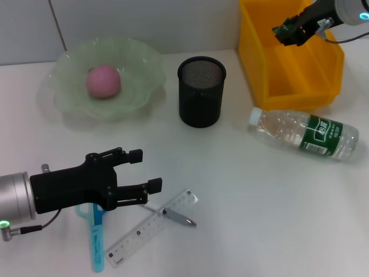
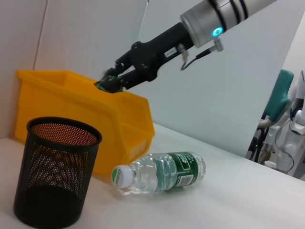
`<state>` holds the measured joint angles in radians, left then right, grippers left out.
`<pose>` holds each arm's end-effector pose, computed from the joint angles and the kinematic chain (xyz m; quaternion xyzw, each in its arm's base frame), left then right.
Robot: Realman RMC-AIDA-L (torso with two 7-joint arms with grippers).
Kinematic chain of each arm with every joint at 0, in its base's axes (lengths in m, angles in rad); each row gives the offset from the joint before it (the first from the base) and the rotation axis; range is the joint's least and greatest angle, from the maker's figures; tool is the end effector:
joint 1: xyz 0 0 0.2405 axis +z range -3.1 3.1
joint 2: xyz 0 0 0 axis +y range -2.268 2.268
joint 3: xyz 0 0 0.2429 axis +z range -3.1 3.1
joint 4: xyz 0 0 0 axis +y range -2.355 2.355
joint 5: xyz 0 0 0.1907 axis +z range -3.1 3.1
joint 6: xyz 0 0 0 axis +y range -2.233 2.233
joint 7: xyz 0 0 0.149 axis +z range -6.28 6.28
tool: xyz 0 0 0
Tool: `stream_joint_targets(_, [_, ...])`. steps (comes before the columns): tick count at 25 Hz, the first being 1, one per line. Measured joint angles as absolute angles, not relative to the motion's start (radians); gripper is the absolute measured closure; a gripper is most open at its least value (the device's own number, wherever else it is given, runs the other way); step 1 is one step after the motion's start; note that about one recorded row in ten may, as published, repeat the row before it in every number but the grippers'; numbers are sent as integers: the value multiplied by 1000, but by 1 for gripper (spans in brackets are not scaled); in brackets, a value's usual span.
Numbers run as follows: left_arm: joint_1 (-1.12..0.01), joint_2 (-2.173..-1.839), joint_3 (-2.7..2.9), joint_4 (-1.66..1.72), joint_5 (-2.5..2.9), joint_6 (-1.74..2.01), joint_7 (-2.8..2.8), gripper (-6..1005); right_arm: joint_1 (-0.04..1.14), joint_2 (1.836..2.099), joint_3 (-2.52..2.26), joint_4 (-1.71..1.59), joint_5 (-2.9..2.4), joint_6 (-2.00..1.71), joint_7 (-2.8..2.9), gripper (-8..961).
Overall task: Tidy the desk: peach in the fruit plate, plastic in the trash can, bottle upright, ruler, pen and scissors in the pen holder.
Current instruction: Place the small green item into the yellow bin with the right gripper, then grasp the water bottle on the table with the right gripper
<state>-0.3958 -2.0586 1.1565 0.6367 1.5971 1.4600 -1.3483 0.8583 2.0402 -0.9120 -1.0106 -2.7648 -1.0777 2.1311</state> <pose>-0.2326 0.2809 -0.0295 -0.9340 -0.2142 -0.2720 0.0882 0.1839 0.4473 0.0724 -0.8918 0.2053 -0.1005 0.3905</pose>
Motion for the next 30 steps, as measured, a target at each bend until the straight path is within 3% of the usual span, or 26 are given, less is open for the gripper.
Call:
stream_joint_targets(3, [-396,-2059,1157,637,1598,1460,-1348,137,859,2041,-912,-988,-2747,-1049,2136,726])
stream_joint_targets(9, [-397,-2059,1157,637,1603,1462,-1348,137,855,2046,-911,-992,-2732,-1045,2137,490])
stream_joint_targets(11, [-397,-2057,1157,637,1603,1463,-1348,137,851,2047,-910,-996,-2730,-1044,2141,310])
stream_joint_targets(18, [-397,-2054,1157,640,1603,1467,-1348,136,810,2047,-909,-1124,-2667,-1159,2150,309])
stream_joint_targets(21, [-396,-2052,1157,641,1603,1472,-1348,136,784,2017,-895,-1254,-2568,-1386,2157,306])
stream_joint_targets(26, [-396,-2051,1157,644,1602,1479,-1348,136,793,1989,-836,-1357,-2571,-1695,2162,301])
stream_joint_targets(30, [-396,-2050,1156,640,1599,1480,-1348,136,800,1984,-838,-1366,-2634,-1770,2159,297])
